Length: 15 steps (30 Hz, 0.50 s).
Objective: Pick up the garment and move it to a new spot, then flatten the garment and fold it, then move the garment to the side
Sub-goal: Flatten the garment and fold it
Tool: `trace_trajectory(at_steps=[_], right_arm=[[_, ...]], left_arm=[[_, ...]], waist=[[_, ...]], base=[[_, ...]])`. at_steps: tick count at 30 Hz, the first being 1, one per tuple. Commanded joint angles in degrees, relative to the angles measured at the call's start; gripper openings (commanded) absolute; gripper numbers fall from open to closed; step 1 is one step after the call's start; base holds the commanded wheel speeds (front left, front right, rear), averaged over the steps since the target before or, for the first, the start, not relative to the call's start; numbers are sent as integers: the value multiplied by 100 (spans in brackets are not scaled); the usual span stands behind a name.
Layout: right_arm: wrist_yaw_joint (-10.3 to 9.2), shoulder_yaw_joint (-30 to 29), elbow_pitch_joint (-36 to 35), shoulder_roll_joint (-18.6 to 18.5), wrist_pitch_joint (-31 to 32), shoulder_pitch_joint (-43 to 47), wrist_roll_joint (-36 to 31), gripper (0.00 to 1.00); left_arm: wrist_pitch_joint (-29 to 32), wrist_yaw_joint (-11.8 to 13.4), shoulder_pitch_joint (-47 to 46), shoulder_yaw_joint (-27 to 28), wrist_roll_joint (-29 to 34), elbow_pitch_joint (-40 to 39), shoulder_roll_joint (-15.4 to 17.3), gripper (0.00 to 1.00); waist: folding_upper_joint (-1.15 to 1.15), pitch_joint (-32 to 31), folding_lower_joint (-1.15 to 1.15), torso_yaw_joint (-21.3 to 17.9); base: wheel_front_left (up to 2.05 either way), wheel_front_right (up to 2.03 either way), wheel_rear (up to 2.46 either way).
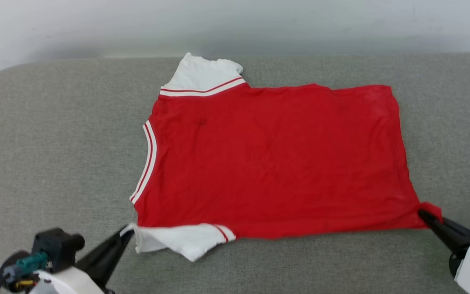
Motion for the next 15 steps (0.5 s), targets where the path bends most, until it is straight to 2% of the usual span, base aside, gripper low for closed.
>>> trace_trajectory(at_steps=[1, 7, 15], right_arm=[[-4, -137, -108, 34, 108, -106, 20, 0], [-3, -393, -239, 135, 384, -408, -233, 0], [-3, -399, -5, 425, 784, -1024, -657, 0]], left_arm=[[-83, -41, -233, 54, 81, 21, -37, 0], [-211, -142, -1052, 72, 268, 263, -212, 0], [-147, -345, -2156, -54, 479, 1031, -450, 0]], waist=[[0, 113, 0, -32], [0, 446, 0, -65], [0, 876, 0, -143]], base=[[0, 0, 0], [0, 0, 0], [0, 0, 0]])
